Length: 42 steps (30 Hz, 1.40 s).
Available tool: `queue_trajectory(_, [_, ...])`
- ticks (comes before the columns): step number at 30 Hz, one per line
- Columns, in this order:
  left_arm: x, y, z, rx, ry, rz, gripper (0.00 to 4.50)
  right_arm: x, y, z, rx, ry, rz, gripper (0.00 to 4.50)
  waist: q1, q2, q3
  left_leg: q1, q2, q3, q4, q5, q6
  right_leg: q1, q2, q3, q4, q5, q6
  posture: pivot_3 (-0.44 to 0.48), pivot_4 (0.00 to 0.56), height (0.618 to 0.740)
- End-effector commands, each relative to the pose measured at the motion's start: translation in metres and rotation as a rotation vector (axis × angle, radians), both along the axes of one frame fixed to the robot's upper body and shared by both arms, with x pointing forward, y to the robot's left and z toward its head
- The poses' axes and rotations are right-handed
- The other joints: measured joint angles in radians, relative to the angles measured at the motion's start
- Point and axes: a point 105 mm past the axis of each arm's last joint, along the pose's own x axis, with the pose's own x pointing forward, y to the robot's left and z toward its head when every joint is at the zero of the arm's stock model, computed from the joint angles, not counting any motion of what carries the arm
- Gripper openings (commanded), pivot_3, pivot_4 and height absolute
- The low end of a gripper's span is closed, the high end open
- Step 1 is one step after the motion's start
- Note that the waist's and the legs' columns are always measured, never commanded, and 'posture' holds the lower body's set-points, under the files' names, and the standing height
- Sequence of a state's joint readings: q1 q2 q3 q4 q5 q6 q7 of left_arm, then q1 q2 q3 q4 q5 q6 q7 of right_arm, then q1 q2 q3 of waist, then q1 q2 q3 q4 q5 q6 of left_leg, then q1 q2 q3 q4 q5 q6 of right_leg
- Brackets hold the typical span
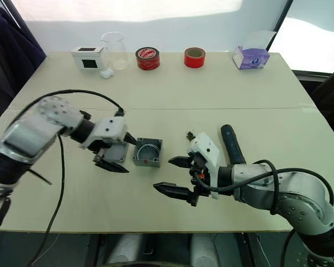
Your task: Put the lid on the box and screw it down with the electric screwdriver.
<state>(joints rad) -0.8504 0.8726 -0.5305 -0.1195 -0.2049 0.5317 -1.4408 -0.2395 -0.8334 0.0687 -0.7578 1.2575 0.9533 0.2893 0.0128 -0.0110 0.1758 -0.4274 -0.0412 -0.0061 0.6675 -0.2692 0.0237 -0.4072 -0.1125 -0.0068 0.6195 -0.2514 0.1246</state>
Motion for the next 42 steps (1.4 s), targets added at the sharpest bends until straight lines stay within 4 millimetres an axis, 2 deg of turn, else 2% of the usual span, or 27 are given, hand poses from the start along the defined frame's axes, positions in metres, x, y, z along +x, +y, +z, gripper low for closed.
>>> queue_trajectory(1, [0.008,-0.013,-0.001,0.013,-0.054,-0.02,4.5,-0.001,0.005,0.006,0.022,-0.056,-0.011,4.37,-0.001,0.0,0.0,0.0,0.0,0.0,0.0,0.0,0.0,0.0,0.0,0.0,0.0,0.0,0.0,0.0,0.15,0.74])
queue_trajectory(9, [0.018,-0.027,-0.015,0.048,-0.089,-0.015,4.5,0.001,0.008,0.009,0.039,-0.065,-0.031,4.37,-0.002,0.0,0.0,0.0,0.0,0.0,0.001,0.0,0.0,-0.001,0.0,0.0,0.004,0.0,0.001,0.0,0.15,0.74])
queue_trajectory(12, [0.019,-0.03,-0.017,0.057,-0.091,-0.011,3.79,0.003,0.007,0.012,0.045,-0.069,-0.045,4.5,0.0,0.0,0.0,0.001,0.0,0.0,0.002,0.0,0.0,-0.001,0.0,0.0,0.005,0.0,0.001,0.0,0.15,0.74])
queue_trajectory(19, [0.014,-0.032,-0.018,0.066,-0.075,-0.038,1.03,0.005,0.007,0.012,0.05,-0.066,-0.058,4.5,-0.002,0.0,0.0,0.001,0.0,0.0,0.002,0.0,0.0,-0.002,0.0,0.001,0.009,0.0,0.001,0.0,0.15,0.74])
queue_trajectory(22, [0.012,-0.03,-0.019,0.083,-0.063,-0.032,0.03,0.006,0.007,0.011,0.051,-0.062,-0.063,4.5,0.0,0.0,0.0,0.001,0.0,0.0,0.002,0.0,0.0,-0.002,0.0,0.001,0.009,0.0,0.001,0.0,0.15,0.74])
queue_trajectory(26, [0.006,-0.029,-0.02,0.1,-0.029,-0.054,0.03,0.006,0.007,0.008,0.05,-0.054,-0.069,4.5,-0.002,0.0,0.0,0.001,0.0,0.0,0.003,0.0,0.0,-0.001,0.0,0.001,0.01,0.0,0.001,0.0,0.15,0.74])
queue_trajectory(31, [0.017,-0.033,-0.01,0.067,-0.082,-0.067,0.03,0.005,0.004,0.004,0.043,-0.047,-0.083,4.5,0.001,0.0,0.0,0.001,0.0,0.0,0.003,0.0,0.0,-0.001,0.0,0.001,0.01,0.0,0.001,0.0,0.15,0.74])
queue_trajectory(34, [0.016,-0.034,0.004,0.027,-0.119,-0.193,0.03,0.005,0.003,0.003,0.042,-0.047,-0.087,4.5,0.0,0.0,0.0,0.0,0.0,-0.001,0.005,0.0,0.0,-0.001,0.0,0.001,0.009,-0.001,0.001,0.0,0.15,0.74])
queue_trajectory(36, [0.02,-0.033,0.014,0.03,-0.218,-0.355,0.03,0.004,0.001,0.003,0.04,-0.046,-0.088,4.5,-0.001,0.0,0.0,0.0,0.0,0.0,0.007,0.0,0.0,-0.001,0.0,0.001,0.01,-0.001,0.001,0.0,0.15,0.74])
queue_trajectory(38, [0.025,-0.031,0.014,0.055,-0.28,-0.446,0.03,0.004,0.0,0.003,0.037,-0.046,-0.089,4.5,0.001,0.0,0.0,0.0,0.0,-0.001,0.008,0.0,0.0,-0.001,0.0,0.001,0.01,-0.001,0.001,0.0,0.15,0.74])
queue_trajectory(42, [0.025,-0.031,0.009,0.055,-0.282,-0.563,0.03,0.004,-0.001,0.003,0.035,-0.049,-0.098,4.5,0.0,0.0,0.0,0.0,0.0,0.0,0.01,-0.001,0.001,-0.001,0.0,0.001,0.01,-0.001,0.001,0.0,0.15,0.74])
